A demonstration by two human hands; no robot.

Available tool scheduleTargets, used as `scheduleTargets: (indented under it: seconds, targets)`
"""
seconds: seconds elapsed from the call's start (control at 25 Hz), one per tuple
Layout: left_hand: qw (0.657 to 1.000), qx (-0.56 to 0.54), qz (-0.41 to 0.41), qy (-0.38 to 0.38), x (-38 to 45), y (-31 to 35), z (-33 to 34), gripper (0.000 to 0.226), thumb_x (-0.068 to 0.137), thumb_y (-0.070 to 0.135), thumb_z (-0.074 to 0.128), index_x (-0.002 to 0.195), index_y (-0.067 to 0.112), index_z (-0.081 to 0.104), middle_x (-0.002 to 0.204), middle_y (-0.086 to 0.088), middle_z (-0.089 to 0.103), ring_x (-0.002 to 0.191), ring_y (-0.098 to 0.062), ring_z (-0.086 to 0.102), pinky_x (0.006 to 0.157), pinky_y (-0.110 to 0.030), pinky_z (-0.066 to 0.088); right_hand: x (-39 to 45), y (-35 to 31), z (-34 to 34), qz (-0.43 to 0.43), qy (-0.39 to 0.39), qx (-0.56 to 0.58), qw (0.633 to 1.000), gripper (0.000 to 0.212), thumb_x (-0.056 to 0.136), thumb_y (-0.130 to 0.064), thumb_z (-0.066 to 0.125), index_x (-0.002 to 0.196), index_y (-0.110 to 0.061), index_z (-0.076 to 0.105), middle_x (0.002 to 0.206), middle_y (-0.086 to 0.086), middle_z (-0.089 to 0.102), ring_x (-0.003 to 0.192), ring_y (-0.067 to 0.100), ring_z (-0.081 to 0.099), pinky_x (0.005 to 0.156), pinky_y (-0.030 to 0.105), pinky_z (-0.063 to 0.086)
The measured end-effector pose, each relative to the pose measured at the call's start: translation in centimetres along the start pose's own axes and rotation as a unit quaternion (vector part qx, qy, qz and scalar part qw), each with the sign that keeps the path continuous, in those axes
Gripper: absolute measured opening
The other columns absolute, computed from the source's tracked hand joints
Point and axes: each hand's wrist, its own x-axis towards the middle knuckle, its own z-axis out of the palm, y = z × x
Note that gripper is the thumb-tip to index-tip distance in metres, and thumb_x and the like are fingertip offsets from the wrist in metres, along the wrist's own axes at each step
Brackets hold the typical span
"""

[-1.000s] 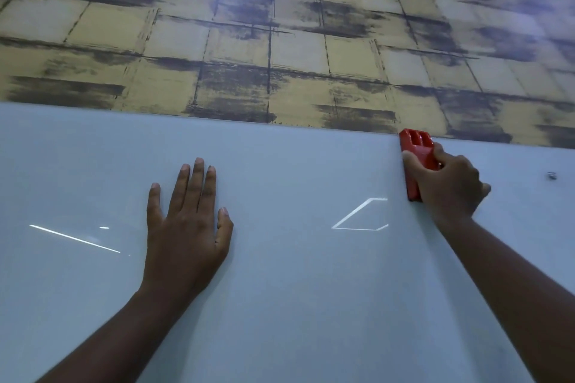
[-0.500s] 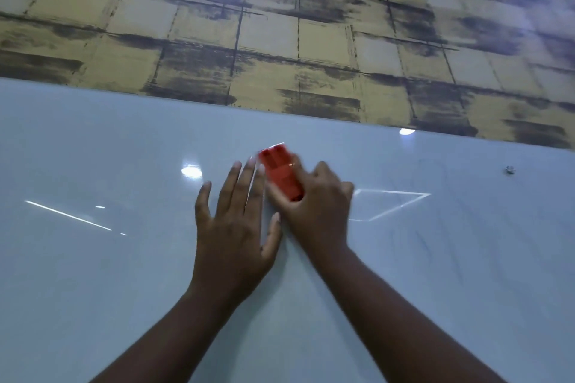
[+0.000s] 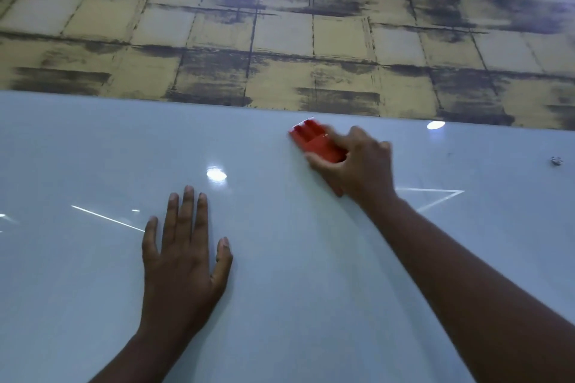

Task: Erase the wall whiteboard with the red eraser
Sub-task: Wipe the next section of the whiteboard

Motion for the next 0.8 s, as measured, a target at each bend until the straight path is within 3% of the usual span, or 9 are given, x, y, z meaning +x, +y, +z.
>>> scheduleTargets:
  seconds: [0.08,0.2,0.4,0.52,0.64,0.8]
  targets:
    - [1.0,-0.002,-0.005,-0.005,0.0,-0.1,0.0,0.073,0.103,0.041,0.032,0.164,0.002,0.03,0.175,-0.015,0.021,0.161,-0.033,0.023,0.127,-0.06,0.02,0.5,1.0,-0.2,0.08,0.031,0.002,0.996,0.066,0.085,-0.069,0.064,0.139,-0.031,0.064,0.089,0.002,0.058,0.082,0.02,0.056,0.085,0.045,0.043]
    - [1.0,-0.003,-0.006,-0.013,-0.2,0.0,-0.1,0.073,0.103,0.04,0.031,0.165,0.002,0.028,0.175,-0.016,0.019,0.162,-0.034,0.021,0.127,-0.062,0.02,-0.4,-1.1,1.0,0.091,0.055,0.007,0.994,0.065,0.085,-0.066,0.064,0.137,-0.028,0.065,0.088,0.004,0.058,0.083,0.024,0.058,0.084,0.046,0.045]
    - [1.0,-0.02,-0.006,-0.016,0.2,-0.3,-0.2,0.073,0.102,0.042,0.033,0.163,0.002,0.033,0.174,-0.018,0.022,0.161,-0.035,0.022,0.125,-0.065,0.021,-5.8,-6.2,2.3,-0.063,-0.03,0.026,0.997,0.067,0.083,-0.069,0.055,0.139,-0.033,0.063,0.085,-0.003,0.05,0.078,0.016,0.051,0.077,0.039,0.043]
    - [1.0,-0.018,0.004,-0.016,0.9,0.3,-0.7,0.074,0.102,0.041,0.036,0.163,0.001,0.032,0.175,-0.017,0.02,0.163,-0.033,0.017,0.123,-0.066,0.017,-7.9,-6.1,1.6,-0.101,-0.051,-0.003,0.994,0.07,0.085,-0.072,0.052,0.144,-0.034,0.058,0.087,-0.005,0.049,0.078,0.013,0.047,0.079,0.04,0.043]
    - [0.999,-0.024,0.042,-0.026,1.3,2.4,-0.6,0.072,0.103,0.04,0.034,0.164,0.001,0.03,0.175,-0.016,0.019,0.164,-0.032,0.015,0.123,-0.068,0.017,-7.2,-3.4,0.1,-0.067,-0.042,-0.034,0.996,0.071,0.086,-0.073,0.049,0.143,-0.031,0.057,0.088,-0.003,0.051,0.077,0.015,0.05,0.078,0.041,0.046]
    - [0.995,-0.04,0.089,-0.031,1.7,7.2,-0.1,0.073,0.103,0.046,0.037,0.164,0.005,0.035,0.175,-0.014,0.02,0.163,-0.031,0.017,0.124,-0.069,0.018,-5.9,2.8,-2.4,0.042,0.004,-0.039,0.998,0.075,0.083,-0.074,0.049,0.142,-0.029,0.06,0.086,-0.002,0.052,0.075,0.017,0.054,0.078,0.043,0.05]
